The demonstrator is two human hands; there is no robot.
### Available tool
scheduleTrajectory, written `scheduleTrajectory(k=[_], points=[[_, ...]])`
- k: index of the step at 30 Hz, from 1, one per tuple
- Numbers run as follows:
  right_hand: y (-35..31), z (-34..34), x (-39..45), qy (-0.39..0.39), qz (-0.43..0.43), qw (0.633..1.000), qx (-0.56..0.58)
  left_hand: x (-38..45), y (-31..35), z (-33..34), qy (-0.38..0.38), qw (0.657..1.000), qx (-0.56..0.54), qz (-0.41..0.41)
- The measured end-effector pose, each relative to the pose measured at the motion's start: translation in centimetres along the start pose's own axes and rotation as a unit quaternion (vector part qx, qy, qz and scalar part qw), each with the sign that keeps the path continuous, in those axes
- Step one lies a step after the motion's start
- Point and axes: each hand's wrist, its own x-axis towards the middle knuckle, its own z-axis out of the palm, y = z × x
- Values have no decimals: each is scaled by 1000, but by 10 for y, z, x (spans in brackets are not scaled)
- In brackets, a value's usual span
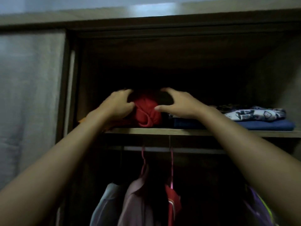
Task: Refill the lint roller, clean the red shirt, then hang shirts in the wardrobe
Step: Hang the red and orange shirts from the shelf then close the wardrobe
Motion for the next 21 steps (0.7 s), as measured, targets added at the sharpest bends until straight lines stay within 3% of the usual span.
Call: scheduleTrajectory(k=[3, 5, 9, 13, 21], points=[[-48, 40, 35, -102, -36, 994, 34, -17, -50, -9, -99, 988, 33, -109], [-55, 54, 41, -127, -45, 990, 51, -22, -63, -5, -150, 977, 30, -148], [-56, 61, 44, -92, -60, 989, 101, -20, -63, -4, -165, 972, 38, -161], [-66, 67, 42, -66, -66, 993, 69, -13, -67, -4, -193, 967, 64, -155], [-71, 71, 23, 128, -81, 988, 15, -19, -62, -5, -220, 961, 78, -147]])
